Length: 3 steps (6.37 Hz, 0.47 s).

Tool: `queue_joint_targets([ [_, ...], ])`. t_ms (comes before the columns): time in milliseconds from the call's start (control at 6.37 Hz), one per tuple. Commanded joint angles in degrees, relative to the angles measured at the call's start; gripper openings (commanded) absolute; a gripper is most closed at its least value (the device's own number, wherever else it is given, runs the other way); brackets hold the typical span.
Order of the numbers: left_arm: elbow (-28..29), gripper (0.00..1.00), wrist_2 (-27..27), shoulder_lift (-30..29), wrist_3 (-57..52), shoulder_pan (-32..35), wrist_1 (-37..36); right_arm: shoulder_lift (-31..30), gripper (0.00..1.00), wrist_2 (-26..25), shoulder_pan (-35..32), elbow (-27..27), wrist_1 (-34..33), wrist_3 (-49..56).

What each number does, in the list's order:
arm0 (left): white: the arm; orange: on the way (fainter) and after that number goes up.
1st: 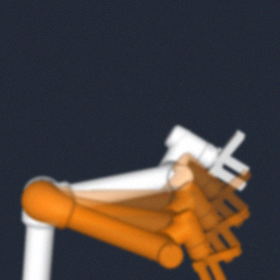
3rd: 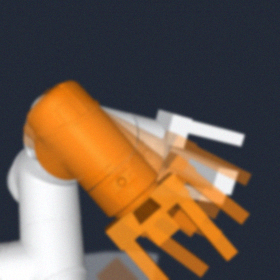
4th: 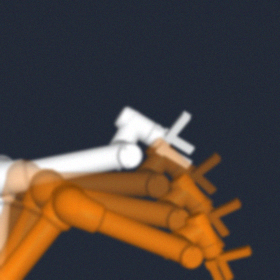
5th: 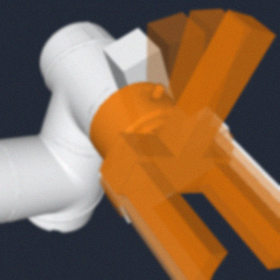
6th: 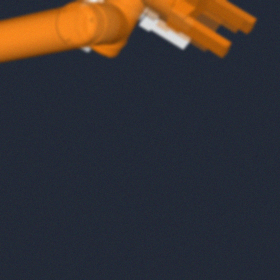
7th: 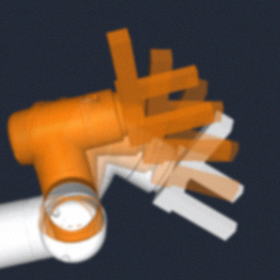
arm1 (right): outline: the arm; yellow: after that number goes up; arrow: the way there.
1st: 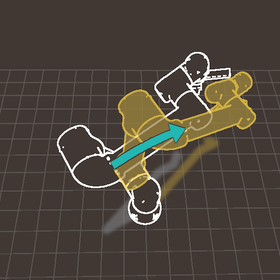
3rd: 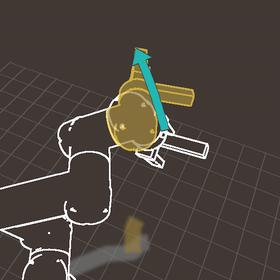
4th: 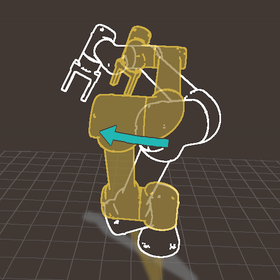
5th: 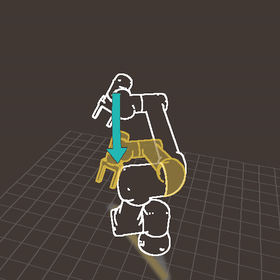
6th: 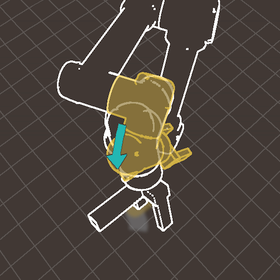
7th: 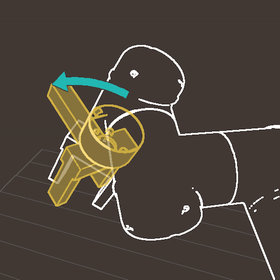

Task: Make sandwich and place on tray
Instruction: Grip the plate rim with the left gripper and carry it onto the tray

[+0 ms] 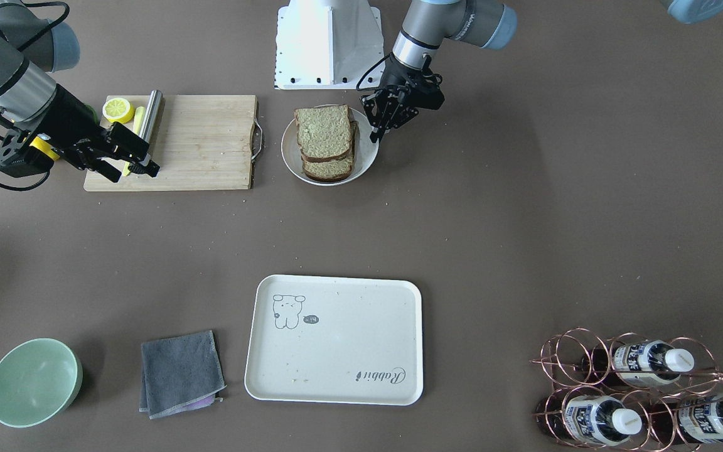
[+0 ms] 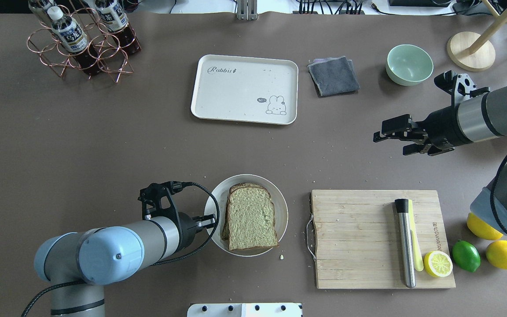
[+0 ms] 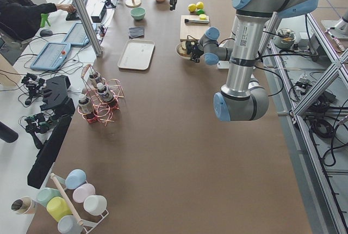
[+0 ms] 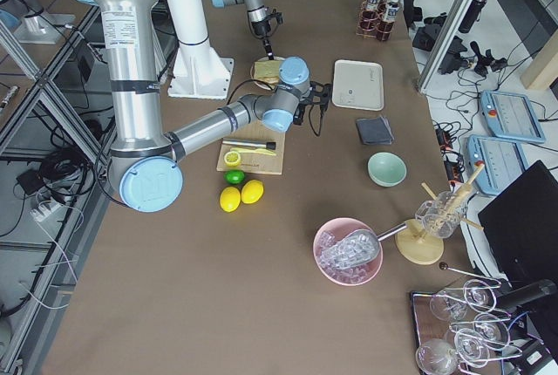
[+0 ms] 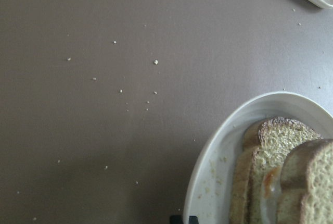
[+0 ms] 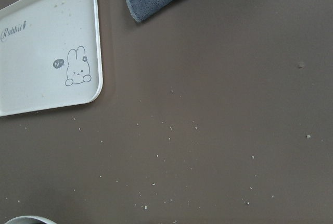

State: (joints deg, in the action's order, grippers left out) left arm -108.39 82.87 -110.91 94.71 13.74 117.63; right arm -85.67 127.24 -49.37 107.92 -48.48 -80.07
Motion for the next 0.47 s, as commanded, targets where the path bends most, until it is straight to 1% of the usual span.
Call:
queue_joint_targets([
  [0,0.7,0.00,1.0,-4.8,7.7,5.2,-2.9,0.0,0.99,-0.1,0.0,0.0,0.1,0.0],
  [157,2.6,0.00,1.1,-8.1,13.6,9.0,-4.8,0.1,0.99,0.0,0.1,0.0,0.1,0.0],
  [314,7.8,0.00,1.1,-11.4,15.0,11.7,-4.6,0.2,0.99,0.0,0.1,0.0,0.1,0.0],
])
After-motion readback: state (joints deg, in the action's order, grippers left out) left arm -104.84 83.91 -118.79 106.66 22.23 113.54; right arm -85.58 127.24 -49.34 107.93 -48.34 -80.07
